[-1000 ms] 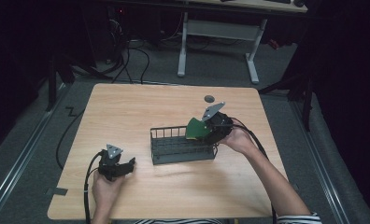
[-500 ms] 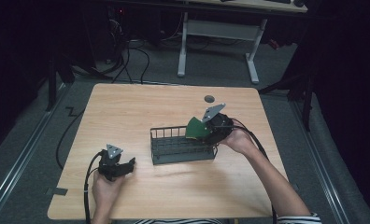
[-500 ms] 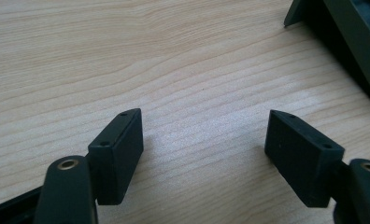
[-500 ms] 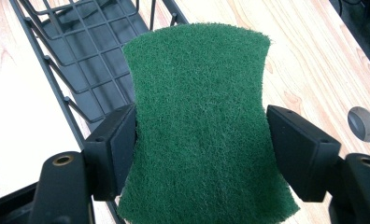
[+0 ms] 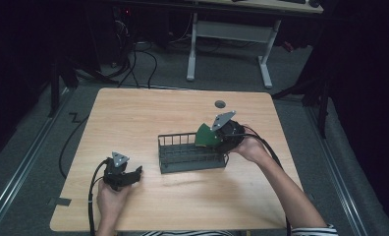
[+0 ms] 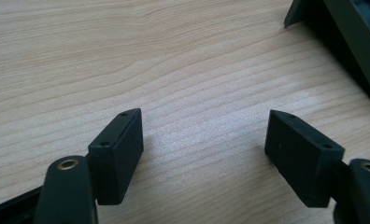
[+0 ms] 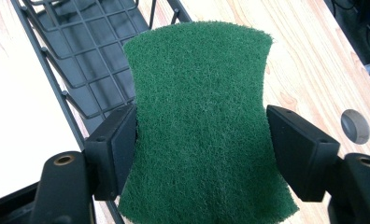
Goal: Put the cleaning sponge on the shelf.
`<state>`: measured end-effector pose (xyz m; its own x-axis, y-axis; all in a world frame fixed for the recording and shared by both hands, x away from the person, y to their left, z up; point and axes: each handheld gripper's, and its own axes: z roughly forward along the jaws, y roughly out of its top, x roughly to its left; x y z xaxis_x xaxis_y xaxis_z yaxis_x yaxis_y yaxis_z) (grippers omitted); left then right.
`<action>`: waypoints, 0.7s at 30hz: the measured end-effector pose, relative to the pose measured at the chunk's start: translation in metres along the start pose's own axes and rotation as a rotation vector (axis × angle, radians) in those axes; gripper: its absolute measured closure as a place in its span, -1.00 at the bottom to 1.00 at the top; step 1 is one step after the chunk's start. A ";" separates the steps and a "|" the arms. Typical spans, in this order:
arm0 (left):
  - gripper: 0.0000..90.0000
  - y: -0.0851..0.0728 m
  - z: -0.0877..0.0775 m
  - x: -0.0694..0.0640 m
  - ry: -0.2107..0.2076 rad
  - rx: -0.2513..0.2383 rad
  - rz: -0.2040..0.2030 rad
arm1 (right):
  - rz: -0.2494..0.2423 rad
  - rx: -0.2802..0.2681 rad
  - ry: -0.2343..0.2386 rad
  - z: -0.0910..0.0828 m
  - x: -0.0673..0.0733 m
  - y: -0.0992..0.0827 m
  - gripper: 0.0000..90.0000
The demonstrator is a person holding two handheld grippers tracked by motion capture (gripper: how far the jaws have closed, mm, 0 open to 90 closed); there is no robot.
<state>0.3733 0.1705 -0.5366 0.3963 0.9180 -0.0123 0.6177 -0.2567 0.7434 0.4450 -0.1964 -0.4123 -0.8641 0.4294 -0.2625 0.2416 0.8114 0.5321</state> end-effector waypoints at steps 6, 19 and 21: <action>-0.37 0.000 0.000 0.000 0.000 0.000 0.000 | 0.016 -0.002 0.012 -0.001 -0.001 0.000 -0.41; -0.37 0.000 0.000 0.000 0.000 0.000 0.000 | 0.037 -0.003 0.049 -0.002 -0.002 -0.004 -0.26; -0.37 0.000 0.000 0.000 0.000 0.000 0.000 | 0.040 -0.011 0.051 -0.002 -0.002 -0.005 -0.25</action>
<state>0.3733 0.1705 -0.5366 0.3964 0.9180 -0.0125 0.6178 -0.2567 0.7433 0.4445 -0.2022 -0.4131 -0.8755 0.4403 -0.1992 0.2721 0.7897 0.5499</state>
